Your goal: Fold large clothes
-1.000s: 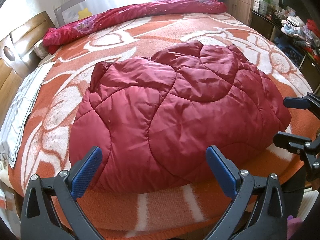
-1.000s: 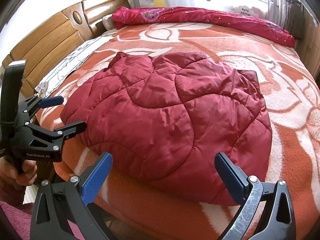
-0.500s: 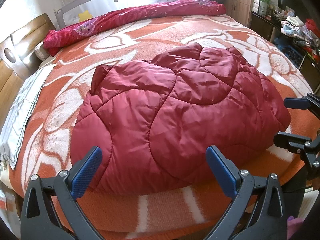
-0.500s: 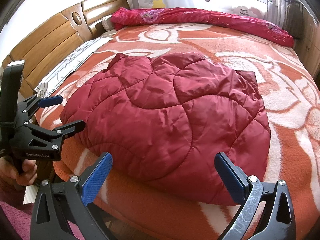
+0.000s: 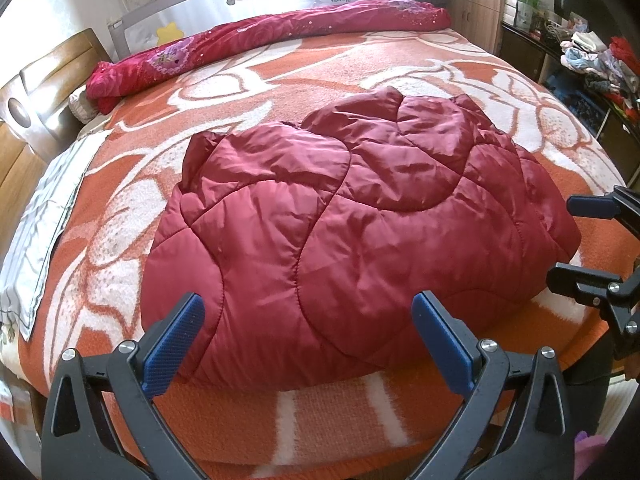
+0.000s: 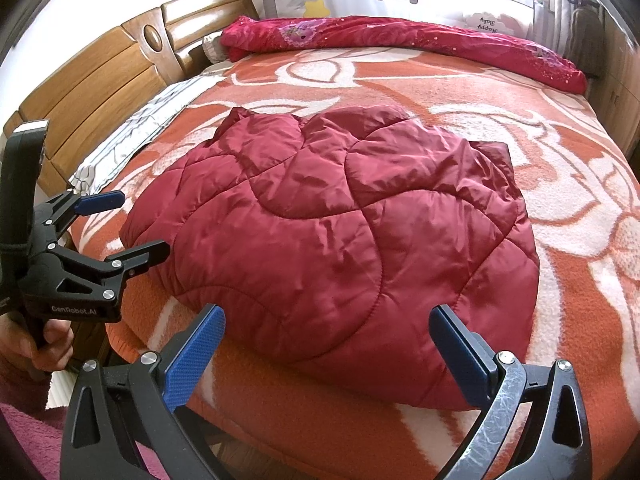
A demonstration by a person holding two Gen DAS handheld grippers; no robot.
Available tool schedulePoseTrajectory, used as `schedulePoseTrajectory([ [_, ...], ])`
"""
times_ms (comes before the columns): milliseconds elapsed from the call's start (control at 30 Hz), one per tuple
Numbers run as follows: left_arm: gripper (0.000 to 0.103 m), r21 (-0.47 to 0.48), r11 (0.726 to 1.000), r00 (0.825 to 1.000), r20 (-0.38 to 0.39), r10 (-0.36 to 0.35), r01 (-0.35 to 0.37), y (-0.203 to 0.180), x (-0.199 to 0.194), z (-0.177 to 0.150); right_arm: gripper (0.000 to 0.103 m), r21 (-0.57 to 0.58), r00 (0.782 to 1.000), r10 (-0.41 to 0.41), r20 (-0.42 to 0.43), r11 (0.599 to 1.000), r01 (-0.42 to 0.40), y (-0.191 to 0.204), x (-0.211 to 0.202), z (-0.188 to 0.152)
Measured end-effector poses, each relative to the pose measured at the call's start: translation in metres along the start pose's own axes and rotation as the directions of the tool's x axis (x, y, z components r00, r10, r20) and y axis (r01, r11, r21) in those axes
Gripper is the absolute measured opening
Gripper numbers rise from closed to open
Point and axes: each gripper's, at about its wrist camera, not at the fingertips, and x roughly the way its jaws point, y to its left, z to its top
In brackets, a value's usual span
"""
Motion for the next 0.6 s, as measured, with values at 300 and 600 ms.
schedulePoseTrajectory([
  [300, 0.103, 0.004, 1.000, 1.000, 0.001, 0.000, 0.000, -0.0008, -0.0004, 0.0010, 0.103, 0.004, 1.000, -0.001, 0.000, 1.000, 0.001, -0.0024, -0.0003, 0.0003],
  [600, 0.103, 0.005, 1.000, 1.000, 0.006, -0.001, 0.001, -0.0016, -0.0014, 0.0035, 0.103, 0.005, 1.000, -0.001, 0.000, 1.000, 0.001, -0.0042, -0.0005, 0.0010],
])
